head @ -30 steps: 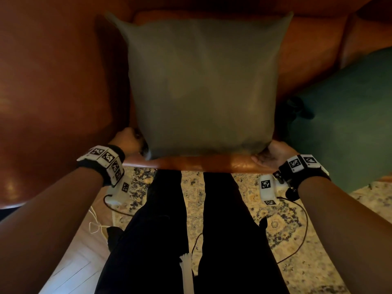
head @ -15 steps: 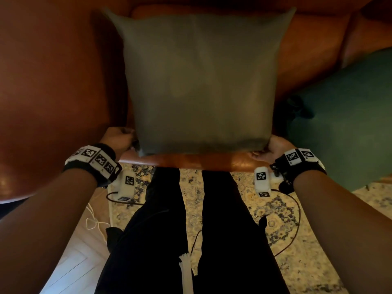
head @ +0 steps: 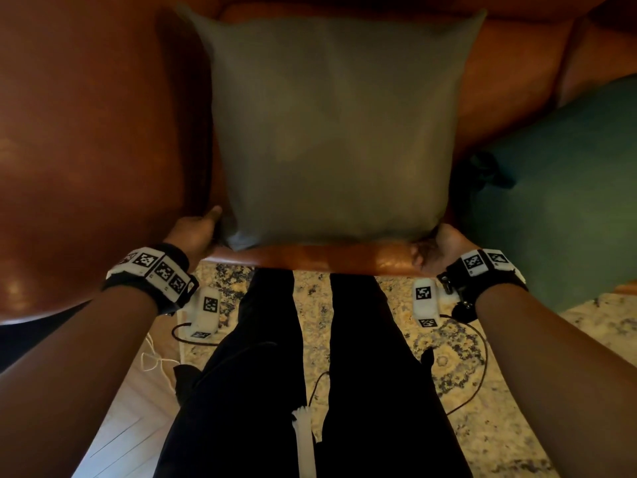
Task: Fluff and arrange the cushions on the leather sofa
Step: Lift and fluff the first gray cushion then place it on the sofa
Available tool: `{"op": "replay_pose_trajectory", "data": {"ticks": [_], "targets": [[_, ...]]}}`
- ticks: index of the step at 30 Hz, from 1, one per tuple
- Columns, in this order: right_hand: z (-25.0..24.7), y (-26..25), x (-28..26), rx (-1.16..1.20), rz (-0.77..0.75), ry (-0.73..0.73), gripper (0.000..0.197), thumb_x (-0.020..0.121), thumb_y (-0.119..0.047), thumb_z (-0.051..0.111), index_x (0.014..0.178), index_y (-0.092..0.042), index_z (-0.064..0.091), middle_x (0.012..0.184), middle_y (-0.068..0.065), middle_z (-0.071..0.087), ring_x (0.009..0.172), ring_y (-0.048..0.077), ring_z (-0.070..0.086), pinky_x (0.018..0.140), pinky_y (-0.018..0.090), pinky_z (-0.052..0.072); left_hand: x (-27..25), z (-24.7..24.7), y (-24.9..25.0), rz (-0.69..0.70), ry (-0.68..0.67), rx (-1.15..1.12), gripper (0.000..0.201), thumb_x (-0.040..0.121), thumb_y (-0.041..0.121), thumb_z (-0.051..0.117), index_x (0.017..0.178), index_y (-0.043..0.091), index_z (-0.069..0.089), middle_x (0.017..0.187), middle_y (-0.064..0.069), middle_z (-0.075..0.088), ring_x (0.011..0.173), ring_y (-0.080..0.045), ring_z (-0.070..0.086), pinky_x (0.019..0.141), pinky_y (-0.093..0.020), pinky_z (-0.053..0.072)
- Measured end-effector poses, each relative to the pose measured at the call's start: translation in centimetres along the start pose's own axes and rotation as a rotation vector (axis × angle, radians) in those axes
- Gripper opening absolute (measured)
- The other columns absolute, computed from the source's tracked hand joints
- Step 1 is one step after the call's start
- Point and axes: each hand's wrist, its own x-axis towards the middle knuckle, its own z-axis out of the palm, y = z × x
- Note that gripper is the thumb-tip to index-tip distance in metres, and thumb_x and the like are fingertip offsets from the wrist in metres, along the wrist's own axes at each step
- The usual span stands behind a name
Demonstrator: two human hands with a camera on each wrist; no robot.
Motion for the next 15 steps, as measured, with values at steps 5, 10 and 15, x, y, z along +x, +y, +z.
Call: {"op": "replay_pose_trajectory", "data": {"ticks": [5, 10, 15], "targets": [[-1.0, -0.7, 0.6, 0.001, -0.043, -0.065, 0.016, 0.107, -0.020, 0.052, 0.109, -0.009, 0.063, 0.085, 0.014, 0.066, 0.068, 0.020, 0.058, 0.042, 0.019, 0.047, 0.0, 0.0, -1.3, -0.007, -0.008, 0.190, 0.054, 0.092, 0.055, 0.069, 0.088, 0.001, 0.066, 0.074, -0.012, 0.067, 0.064, -0.025, 0.061, 0.060, -0.033, 0.050], [-2.7, -1.3, 0.4, -0.004, -0.185, -0.226, 0.014, 0.102, -0.008, 0.058, 0.110, 0.002, 0.065, 0.090, 0.021, 0.074, 0.066, 0.023, 0.073, 0.056, 0.024, 0.058, 0.6, -0.2, -2.0, 0.148, 0.183, 0.295, 0.044, 0.093, 0.050, 0.067, 0.074, 0.011, 0.070, 0.081, -0.014, 0.073, 0.089, -0.036, 0.071, 0.085, -0.045, 0.055], [-3.4, -1.4, 0.8, 0.024, -0.061, -0.223, 0.030, 0.108, -0.021, 0.043, 0.128, -0.003, 0.057, 0.102, 0.020, 0.069, 0.072, 0.027, 0.072, 0.051, 0.024, 0.057, -0.1, 0.0, -2.5, 0.168, 0.297, 0.242, 0.053, 0.094, 0.062, 0.060, 0.073, 0.015, 0.069, 0.078, -0.011, 0.071, 0.080, -0.030, 0.068, 0.082, -0.039, 0.054]]}}
